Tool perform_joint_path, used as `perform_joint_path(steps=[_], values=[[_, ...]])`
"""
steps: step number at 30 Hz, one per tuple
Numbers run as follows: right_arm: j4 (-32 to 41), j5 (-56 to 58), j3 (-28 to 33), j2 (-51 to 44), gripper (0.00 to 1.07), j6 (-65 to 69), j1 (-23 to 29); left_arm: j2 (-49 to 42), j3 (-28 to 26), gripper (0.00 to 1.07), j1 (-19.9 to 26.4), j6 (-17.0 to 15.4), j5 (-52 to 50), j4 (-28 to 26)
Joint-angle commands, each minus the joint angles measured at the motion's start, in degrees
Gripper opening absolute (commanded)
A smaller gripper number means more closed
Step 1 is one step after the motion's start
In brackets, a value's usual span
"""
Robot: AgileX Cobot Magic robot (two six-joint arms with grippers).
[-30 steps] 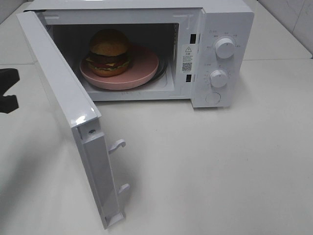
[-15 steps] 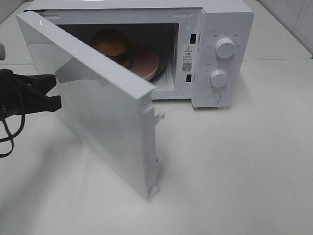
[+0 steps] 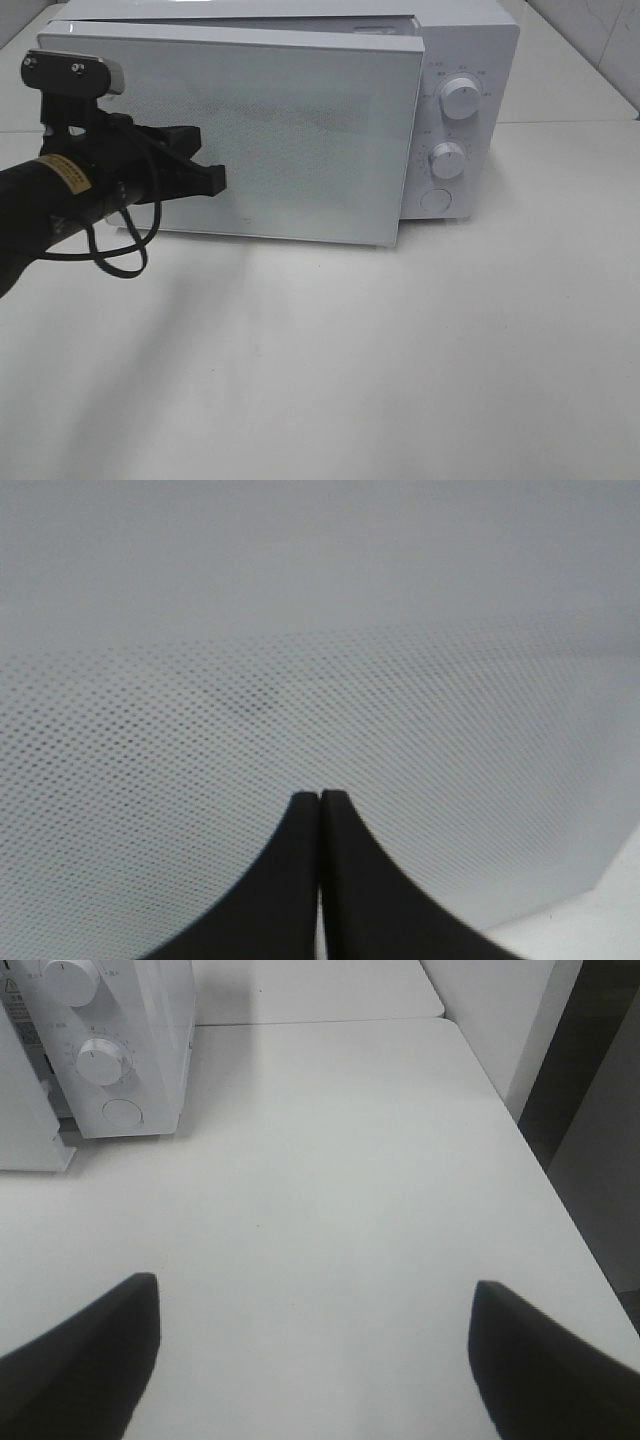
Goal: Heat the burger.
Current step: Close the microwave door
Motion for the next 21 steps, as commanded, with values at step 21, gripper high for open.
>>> perform_joint_path(steps=[21], values=[[0.1, -0.6, 0.1, -2.0, 0.76, -0.8, -0.3, 11.9, -24.2, 0.0, -7.7, 4.9, 10.4, -8.6]])
